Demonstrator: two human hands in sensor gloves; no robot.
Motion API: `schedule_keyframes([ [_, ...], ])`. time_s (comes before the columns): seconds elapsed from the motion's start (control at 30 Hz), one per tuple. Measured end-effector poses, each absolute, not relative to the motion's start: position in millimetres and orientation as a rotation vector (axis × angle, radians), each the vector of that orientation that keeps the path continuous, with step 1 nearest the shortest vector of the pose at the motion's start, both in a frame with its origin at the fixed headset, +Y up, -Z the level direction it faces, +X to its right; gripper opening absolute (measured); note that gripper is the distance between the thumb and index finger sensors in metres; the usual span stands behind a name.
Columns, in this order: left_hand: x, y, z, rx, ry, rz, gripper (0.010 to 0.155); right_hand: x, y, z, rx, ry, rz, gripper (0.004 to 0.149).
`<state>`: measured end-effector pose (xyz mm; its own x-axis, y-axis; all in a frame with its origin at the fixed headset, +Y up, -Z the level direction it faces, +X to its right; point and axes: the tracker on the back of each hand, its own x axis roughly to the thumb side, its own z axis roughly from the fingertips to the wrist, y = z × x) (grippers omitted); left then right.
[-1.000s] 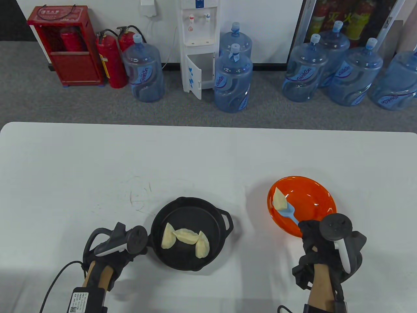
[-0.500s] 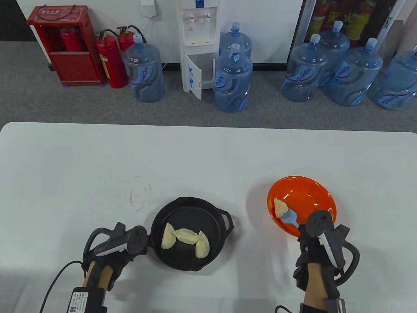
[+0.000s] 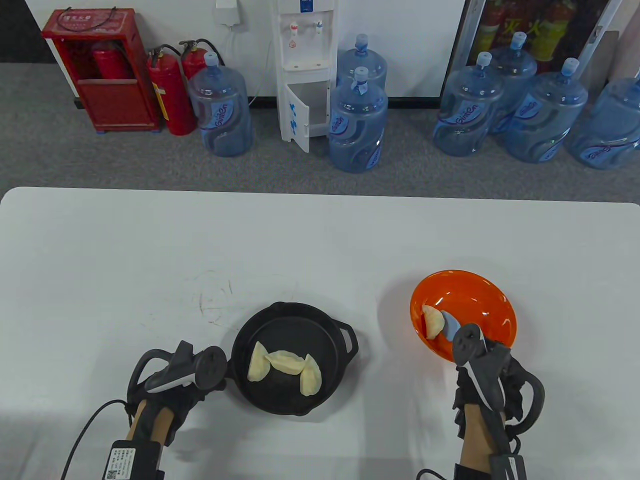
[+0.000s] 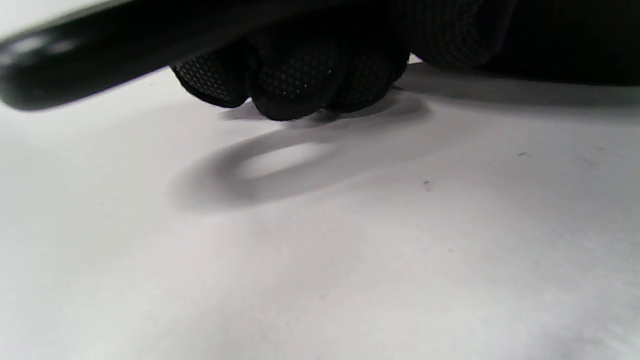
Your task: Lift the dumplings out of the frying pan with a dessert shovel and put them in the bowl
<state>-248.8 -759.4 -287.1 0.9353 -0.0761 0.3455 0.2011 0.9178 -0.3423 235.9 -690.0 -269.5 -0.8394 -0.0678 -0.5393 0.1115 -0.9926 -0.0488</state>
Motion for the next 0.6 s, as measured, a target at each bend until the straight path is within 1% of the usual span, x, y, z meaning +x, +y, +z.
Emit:
schedule_keyframes([
  [0.17,-248.7,-759.4,-287.0,-0.385,-0.333,-0.145,0.051,240.3,-689.0,-266.7,0.908,0.190,-2.902,0.040],
  [0.3,-248.6,-759.4,-287.2,-0.386,-0.332,-0.149,0.051,237.5,-682.5,-262.6,0.886,0.349,-2.910,0.041],
  [0.37,-248.6,-759.4,-287.1,-0.388,-0.333,-0.150,0.052,228.5,-676.7,-260.8,0.814,0.460,-2.957,0.041],
  [0.43,-248.6,-759.4,-287.2,-0.390,-0.332,-0.150,0.052,216.9,-672.1,-260.0,0.735,0.525,-3.010,0.041],
  [0.6,-248.3,-759.4,-287.2,-0.392,-0.330,-0.154,0.052,174.0,-664.0,-256.6,0.450,0.594,-3.121,0.041],
])
